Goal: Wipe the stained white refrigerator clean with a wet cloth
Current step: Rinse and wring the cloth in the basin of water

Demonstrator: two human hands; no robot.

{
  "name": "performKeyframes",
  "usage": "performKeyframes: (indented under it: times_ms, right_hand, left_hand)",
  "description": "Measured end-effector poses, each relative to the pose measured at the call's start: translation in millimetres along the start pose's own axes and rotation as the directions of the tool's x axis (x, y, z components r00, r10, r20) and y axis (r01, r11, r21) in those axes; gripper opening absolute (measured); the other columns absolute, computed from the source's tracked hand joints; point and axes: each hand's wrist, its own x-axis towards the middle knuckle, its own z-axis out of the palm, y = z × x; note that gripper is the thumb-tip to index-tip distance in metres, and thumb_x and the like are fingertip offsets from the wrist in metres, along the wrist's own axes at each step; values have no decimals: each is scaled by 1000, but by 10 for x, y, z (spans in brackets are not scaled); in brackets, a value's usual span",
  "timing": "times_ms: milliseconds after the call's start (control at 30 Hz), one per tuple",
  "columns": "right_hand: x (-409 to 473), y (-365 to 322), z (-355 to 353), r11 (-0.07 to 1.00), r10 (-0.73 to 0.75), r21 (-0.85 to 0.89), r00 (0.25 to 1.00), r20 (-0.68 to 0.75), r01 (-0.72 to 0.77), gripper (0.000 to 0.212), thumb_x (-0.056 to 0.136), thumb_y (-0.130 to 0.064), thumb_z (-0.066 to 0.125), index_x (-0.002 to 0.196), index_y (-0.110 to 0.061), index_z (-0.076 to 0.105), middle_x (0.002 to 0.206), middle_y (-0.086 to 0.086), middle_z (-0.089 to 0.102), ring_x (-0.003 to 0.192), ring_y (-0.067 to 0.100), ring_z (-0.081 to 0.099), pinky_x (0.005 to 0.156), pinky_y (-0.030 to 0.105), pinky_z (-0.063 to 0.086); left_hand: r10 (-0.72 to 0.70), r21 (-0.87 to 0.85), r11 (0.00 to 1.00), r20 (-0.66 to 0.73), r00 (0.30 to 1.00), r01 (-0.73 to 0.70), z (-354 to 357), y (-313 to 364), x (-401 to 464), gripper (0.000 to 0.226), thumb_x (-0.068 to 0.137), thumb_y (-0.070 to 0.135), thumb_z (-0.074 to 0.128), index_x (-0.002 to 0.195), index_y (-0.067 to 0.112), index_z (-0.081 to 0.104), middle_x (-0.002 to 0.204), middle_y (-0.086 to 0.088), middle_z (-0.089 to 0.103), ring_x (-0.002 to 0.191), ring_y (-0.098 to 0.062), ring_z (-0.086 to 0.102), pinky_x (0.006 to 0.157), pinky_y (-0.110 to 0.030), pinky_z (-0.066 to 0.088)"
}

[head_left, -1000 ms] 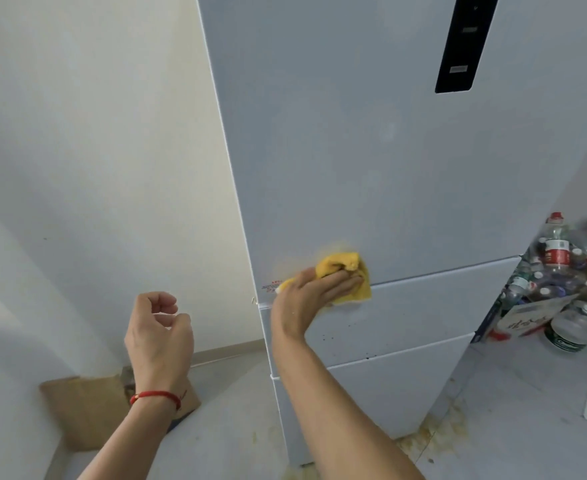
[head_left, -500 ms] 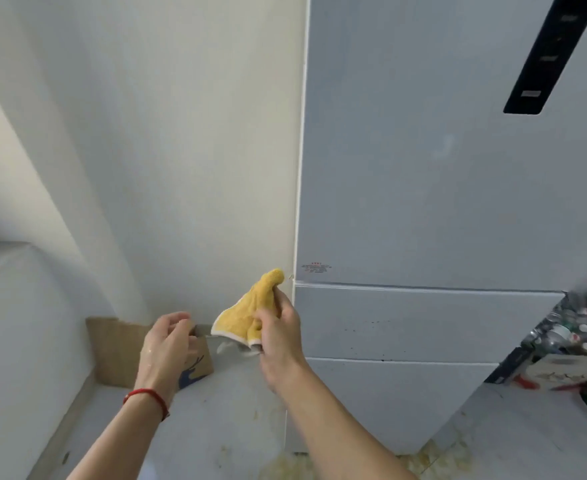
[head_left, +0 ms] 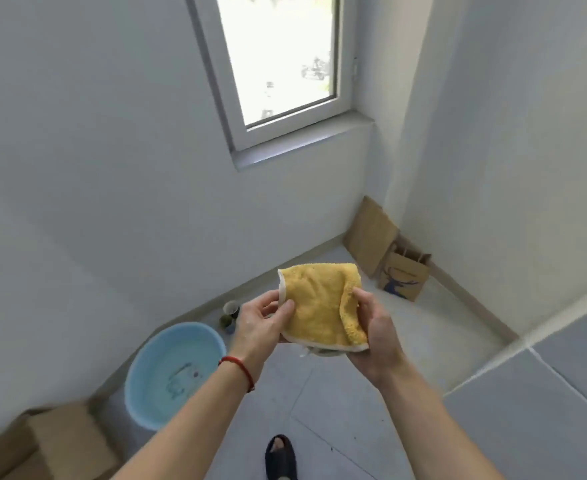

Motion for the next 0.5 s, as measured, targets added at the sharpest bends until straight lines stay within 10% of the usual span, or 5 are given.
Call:
performKeyframes:
  times_ms: [233,500]
  right_hand:
    - [553,1136,1011,897,156,-435,977,148,-77,33,97,-19,66,131,-16,66,127,15,71,116,35,70,89,52,60]
    - [1420,2399,1861,520,283,-845,958,35,-123,24,92,-22,78,113,-16,67,115,12,71,107,30,70,96,54,58]
  left_hand:
    - [-237,-445,887,-206,949,125,-1793,-446,-226,18,103,4,51,112,7,66,103,-12,73,86,-20,70,68,-31,59]
    - [-413,-572,787,-208,887,232,-3563,-1313,-43,32,105,27,53,125,6,65,121,-17,71,113,-32,66,101,-49,53]
